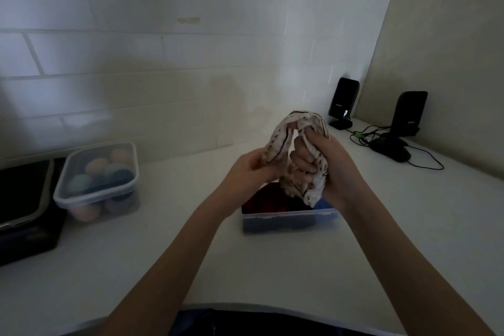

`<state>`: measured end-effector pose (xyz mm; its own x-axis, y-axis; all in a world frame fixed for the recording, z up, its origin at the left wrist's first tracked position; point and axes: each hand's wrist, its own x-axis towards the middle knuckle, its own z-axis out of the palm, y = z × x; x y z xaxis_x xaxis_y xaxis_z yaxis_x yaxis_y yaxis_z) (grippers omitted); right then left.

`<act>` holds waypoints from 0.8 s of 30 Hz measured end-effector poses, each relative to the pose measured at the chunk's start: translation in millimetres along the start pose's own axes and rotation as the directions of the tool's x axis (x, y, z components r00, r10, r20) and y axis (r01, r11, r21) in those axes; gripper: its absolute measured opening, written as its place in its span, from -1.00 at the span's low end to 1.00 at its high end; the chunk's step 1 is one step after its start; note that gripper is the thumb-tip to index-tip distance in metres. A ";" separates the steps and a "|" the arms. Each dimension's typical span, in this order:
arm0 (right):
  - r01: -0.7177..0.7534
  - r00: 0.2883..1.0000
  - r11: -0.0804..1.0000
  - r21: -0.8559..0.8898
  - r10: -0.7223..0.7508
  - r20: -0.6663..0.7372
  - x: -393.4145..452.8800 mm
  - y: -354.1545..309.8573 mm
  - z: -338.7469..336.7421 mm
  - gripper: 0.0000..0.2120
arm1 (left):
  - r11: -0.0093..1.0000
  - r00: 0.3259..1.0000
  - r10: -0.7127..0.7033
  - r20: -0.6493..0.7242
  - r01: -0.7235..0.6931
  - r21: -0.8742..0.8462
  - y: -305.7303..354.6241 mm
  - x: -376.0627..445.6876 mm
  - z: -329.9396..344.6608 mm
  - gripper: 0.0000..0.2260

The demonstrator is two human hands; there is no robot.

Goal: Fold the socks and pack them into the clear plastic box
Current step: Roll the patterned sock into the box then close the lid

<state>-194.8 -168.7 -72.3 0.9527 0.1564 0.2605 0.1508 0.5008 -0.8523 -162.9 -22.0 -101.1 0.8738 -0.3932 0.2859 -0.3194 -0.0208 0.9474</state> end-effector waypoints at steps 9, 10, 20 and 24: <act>-0.113 0.939 0.766 -0.633 -0.126 -0.321 -4.0 11.1 -21.3 -0.57 | 0.312 0.962 0.175 0.211 0.149 -0.938 -1.5 4.9 -24.2 -0.64; -0.115 0.935 0.725 -0.679 -0.152 -0.320 -4.5 12.5 -20.6 -0.53 | 0.320 0.966 0.182 0.182 0.117 -0.940 -1.4 6.0 -23.0 -0.52; 0.071 0.989 0.749 -0.659 -0.141 -0.053 -12.3 3.6 -3.6 -0.77 | 0.947 0.985 0.008 0.171 0.048 -0.319 -3.8 20.7 0.3 -0.66; 0.082 0.993 0.853 -0.515 -0.114 -0.030 -12.2 0.3 -7.7 -0.95 | 0.998 0.982 0.057 0.180 -0.059 0.004 6.9 11.1 1.3 -0.84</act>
<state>-204.3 -176.9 -79.2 0.9368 0.0721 0.3423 0.3431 0.0019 -0.9393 -155.9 -27.7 -91.6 0.7742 -0.5524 0.3091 -0.3716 -0.0014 0.9284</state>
